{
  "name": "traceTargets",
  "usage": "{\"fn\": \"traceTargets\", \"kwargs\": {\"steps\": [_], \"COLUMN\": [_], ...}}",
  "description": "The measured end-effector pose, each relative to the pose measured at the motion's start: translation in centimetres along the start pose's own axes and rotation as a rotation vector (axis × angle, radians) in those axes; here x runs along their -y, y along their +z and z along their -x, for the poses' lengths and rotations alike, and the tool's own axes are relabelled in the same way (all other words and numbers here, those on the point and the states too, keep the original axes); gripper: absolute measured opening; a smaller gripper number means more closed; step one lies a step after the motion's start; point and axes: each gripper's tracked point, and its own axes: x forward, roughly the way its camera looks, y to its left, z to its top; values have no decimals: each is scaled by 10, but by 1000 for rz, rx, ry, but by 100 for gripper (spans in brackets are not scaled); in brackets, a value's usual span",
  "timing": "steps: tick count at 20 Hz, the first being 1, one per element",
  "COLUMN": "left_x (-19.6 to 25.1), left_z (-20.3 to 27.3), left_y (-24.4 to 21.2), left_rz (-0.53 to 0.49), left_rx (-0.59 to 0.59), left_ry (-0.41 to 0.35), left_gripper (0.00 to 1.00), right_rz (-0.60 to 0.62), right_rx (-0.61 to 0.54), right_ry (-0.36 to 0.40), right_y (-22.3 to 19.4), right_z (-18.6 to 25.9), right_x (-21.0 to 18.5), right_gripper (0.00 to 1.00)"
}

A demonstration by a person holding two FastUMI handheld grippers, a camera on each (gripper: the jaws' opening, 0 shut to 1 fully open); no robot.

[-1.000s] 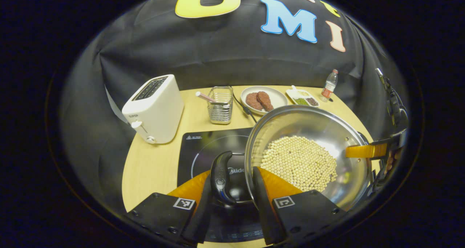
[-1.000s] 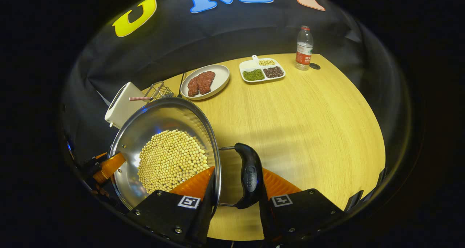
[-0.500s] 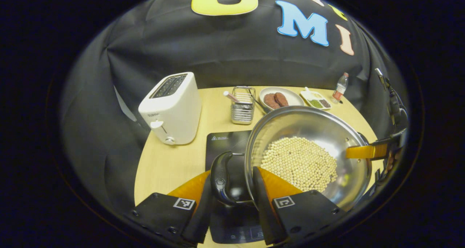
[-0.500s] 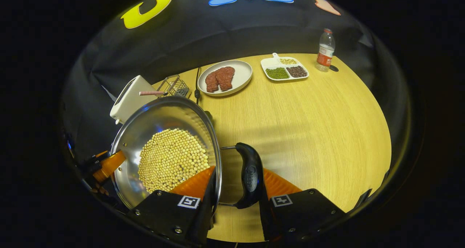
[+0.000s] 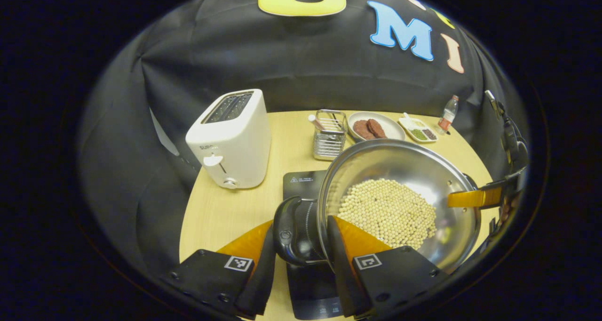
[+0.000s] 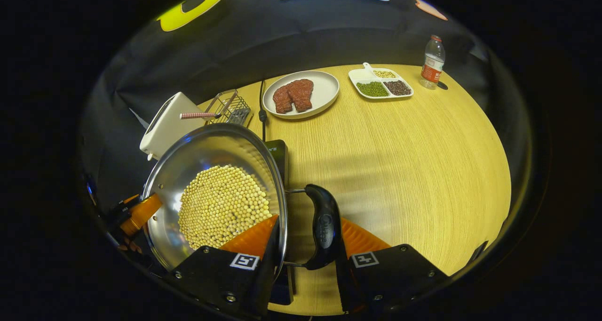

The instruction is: First push the handle of the pot to place it horizontally, then grasp the pot with both hands and set it on the induction cooktop.

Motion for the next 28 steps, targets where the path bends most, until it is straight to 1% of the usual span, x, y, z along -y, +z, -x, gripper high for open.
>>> {"fn": "traceTargets", "kwargs": {"steps": [3,4,5,6,7,10,11,12,13,15,16,17,19,20,21,22,23,24,25,26,27,28], "left_x": [-11,-14,-17,-18,-20,-22,-24,-26,-29,-31,-32,-34,-34,-35,-37,-38,-40,-41,-44,-47,-49,-48], "left_z": [-5,-8,-10,-13,-16,-20,-21,-22,-24,-27,-28,-27,-26,-25,-23,-20,-16,-11,-6,-2,6,15], "left_y": [0,-2,-2,-3,-3,-3,-2,-3,-3,-8,-11,-11,-11,-12,-7,-2,1,2,3,5,7,9], "left_rz": [16,22,21,19,23,29,21,20,31,53,62,68,79,79,74,75,84,96,105,112,120,128], "left_rx": [2,0,1,2,5,10,13,15,18,17,13,26,34,37,59,81,93,98,108,120,133,148], "left_ry": [-5,-7,-8,-10,-13,-19,-16,-12,-9,-12,-13,-11,-10,-5,-2,-1,0,5,15,26,39,52], "left_gripper": [61,64,64,61,64,64,61,61,64,64,67,64,66,66,65,72,67,66,75,76,77,78], "right_rz": [5,8,7,9,10,11,13,13,15,23,31,30,24,28,28,29,29,39,56,75,89,96], "right_rx": [7,7,3,-2,-5,-10,-11,-15,-15,-3,1,10,16,21,24,26,30,49,79,104,128,152], "right_ry": [-1,0,2,7,10,15,15,14,13,7,3,8,16,20,22,26,37,27,20,11,8,14], "right_y": [1,1,0,-1,-1,0,0,-2,-3,-3,-3,-3,-2,0,-1,-1,-1,3,8,14,18,23], "right_z": [-4,-6,-8,-10,-12,-15,-17,-18,-18,-20,-21,-22,-22,-22,-22,-22,-20,-17,-13,-8,-3,4], "right_x": [-8,-10,-12,-14,-15,-17,-17,-18,-19,-21,-22,-23,-24,-23,-23,-23,-25,-22,-18,-15,-12,-11], "right_gripper": [57,57,57,57,57,57,57,57,57,57,57,57,57,51,57,57,58,61,66,72,86,92]}}
